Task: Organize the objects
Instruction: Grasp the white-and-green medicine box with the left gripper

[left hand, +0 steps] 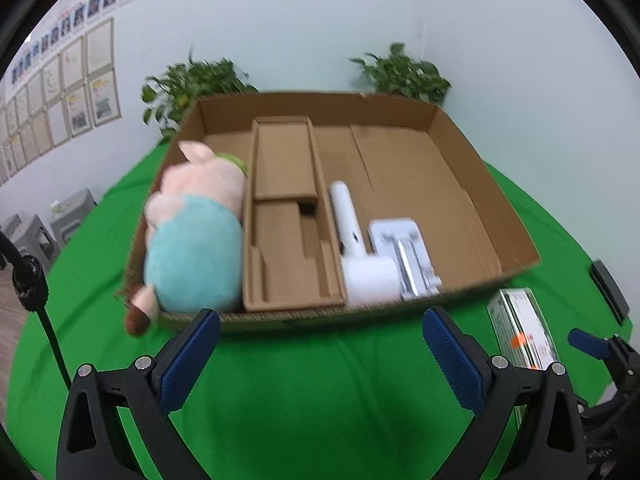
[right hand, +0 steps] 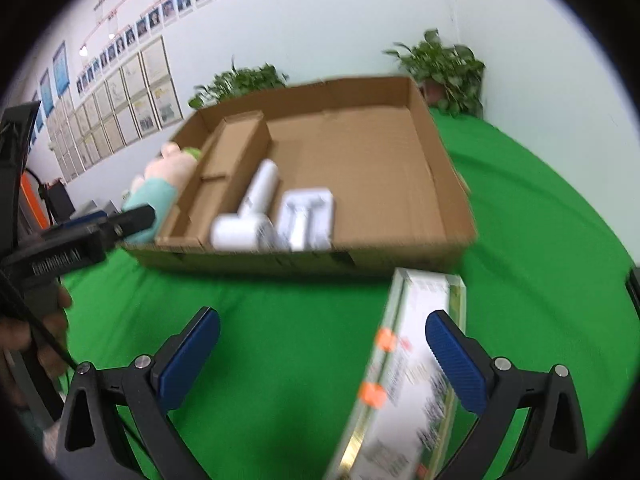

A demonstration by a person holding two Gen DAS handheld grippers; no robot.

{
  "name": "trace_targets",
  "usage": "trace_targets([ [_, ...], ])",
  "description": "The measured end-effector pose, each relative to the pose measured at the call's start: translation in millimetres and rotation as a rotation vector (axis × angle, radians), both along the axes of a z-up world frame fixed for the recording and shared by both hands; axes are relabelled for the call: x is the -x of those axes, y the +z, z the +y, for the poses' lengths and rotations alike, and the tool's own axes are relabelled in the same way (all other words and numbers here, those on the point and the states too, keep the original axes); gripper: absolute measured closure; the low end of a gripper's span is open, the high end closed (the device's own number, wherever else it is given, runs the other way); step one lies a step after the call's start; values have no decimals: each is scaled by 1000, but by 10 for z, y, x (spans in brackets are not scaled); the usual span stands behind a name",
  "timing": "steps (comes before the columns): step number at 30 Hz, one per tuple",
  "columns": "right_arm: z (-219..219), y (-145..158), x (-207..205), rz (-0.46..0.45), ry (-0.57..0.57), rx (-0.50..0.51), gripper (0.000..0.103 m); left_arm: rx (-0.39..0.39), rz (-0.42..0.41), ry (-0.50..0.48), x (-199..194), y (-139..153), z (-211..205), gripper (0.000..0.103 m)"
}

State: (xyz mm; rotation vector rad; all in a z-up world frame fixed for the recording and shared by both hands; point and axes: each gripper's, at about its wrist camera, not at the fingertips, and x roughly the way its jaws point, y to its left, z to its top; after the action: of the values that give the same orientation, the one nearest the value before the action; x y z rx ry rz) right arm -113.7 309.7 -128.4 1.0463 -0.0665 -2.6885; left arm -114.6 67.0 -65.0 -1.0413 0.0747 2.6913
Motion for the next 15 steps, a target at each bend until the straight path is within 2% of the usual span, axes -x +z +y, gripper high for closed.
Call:
trace_targets([
  [3, 164, -236, -35, -109, -48, -28, 1, -8, -31, -40, -99, -131, 73, 1],
  [9, 213, -427, -52, -198, -82, -57, 2, -34, -101, -109, -201, -341, 216, 1],
  [10, 192, -440, -53, -202, -75, -62, 4, -39, -111, -115, -204, -361, 227, 1],
  [12, 111, -462, -62, -210, -61, -104, 26, -43, -118, -119, -204, -384, 225, 1],
  [13, 81, -466, -76, -206, -58, -125, 32, -46, -121, -116, -206, -393, 215, 1],
  [15, 31, -451, -105, -201, -36, -127, 37, -61, -127, -115, -191, -391, 167, 1],
])
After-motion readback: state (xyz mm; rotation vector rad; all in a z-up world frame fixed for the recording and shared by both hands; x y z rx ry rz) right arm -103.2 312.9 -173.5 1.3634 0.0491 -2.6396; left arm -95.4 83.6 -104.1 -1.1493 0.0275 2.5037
